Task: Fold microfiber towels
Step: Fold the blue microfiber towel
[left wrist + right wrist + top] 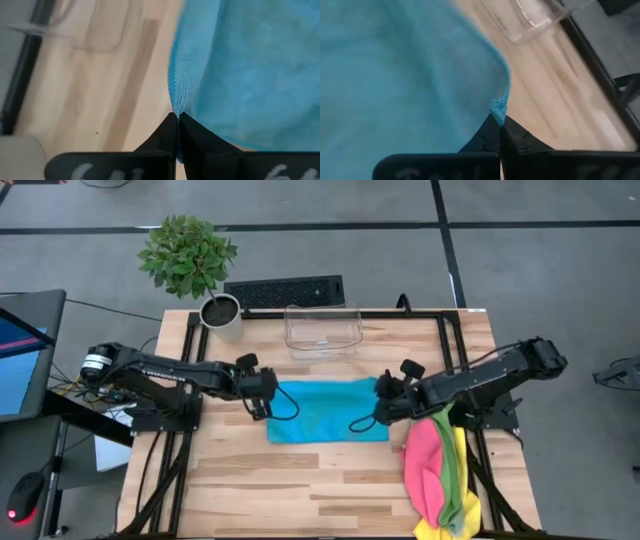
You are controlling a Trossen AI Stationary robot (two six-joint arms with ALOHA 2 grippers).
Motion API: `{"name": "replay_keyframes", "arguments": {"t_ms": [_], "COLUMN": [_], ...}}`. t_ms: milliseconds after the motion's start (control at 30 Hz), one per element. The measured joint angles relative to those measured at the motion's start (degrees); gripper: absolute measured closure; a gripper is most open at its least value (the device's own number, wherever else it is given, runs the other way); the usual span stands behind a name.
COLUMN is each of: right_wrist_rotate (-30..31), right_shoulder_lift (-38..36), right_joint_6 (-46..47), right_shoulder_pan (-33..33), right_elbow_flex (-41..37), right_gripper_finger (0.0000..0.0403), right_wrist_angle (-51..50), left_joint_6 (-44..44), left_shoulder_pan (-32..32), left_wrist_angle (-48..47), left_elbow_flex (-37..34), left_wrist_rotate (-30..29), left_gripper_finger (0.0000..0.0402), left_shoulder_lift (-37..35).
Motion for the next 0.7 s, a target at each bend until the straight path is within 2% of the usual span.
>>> {"name": "replay_keyframes", "arguments": {"t_ms": [267,700], "right_wrist_rotate": [-0.10,-0.38], "right_shoulder_lift": [0.16,11.11], "right_joint_6": [9.57,17.07], "right_shoulder_pan": [7.56,14.10], "right_elbow_flex": [0.01,-0.07], "right_gripper_finger": [0.0389,0.0386], "right_wrist_angle": [-1.65,0.88], "left_joint_6": [-6.88,-12.68], "left_shoulder_pan": [-6.34,-13.36], "left_wrist_angle": [1.59,3.62], "left_elbow_flex": [-0.99,-0.99], "left_wrist_rotate": [0.04,0.94], "left_gripper_finger": [0.0401,0.0401], "left_shoulder_lift": [0.00,0.00]}}
